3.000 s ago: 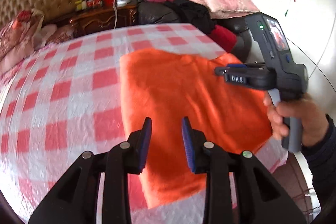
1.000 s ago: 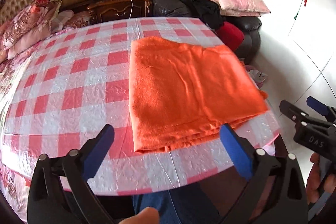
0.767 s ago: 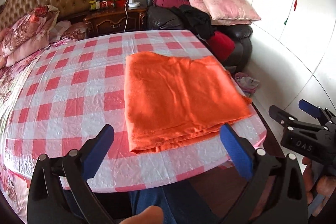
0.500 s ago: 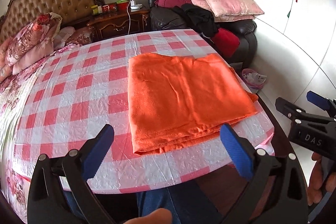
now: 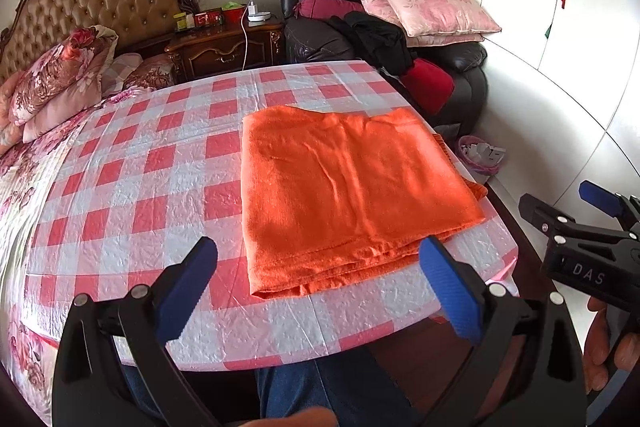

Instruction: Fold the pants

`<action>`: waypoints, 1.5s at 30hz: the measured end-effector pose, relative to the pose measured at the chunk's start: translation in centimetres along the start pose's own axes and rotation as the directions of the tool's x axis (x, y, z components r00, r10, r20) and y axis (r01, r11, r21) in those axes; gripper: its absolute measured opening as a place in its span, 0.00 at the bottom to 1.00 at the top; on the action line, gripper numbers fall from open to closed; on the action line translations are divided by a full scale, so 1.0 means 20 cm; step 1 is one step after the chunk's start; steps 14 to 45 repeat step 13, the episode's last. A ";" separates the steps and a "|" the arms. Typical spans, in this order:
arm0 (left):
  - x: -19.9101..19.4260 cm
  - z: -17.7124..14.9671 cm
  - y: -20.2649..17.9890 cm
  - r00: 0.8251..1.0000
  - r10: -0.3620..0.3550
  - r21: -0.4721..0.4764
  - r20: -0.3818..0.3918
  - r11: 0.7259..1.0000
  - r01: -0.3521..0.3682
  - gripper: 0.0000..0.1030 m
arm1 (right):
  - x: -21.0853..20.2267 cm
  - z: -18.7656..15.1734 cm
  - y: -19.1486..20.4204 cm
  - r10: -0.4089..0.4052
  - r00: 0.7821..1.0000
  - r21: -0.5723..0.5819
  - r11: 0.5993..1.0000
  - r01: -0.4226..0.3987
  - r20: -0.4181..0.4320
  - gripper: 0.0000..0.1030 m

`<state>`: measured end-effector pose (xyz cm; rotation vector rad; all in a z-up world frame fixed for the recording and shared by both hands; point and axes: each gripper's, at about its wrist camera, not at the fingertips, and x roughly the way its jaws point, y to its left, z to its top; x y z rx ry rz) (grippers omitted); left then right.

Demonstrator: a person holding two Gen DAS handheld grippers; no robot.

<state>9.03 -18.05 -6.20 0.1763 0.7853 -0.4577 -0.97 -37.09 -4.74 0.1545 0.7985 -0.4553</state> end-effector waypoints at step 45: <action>0.01 0.03 0.16 0.992 -0.121 -0.079 0.022 0.989 0.123 0.98 | 0.04 -0.02 -0.01 0.002 1.000 0.014 1.000 -0.001 -0.014 0.95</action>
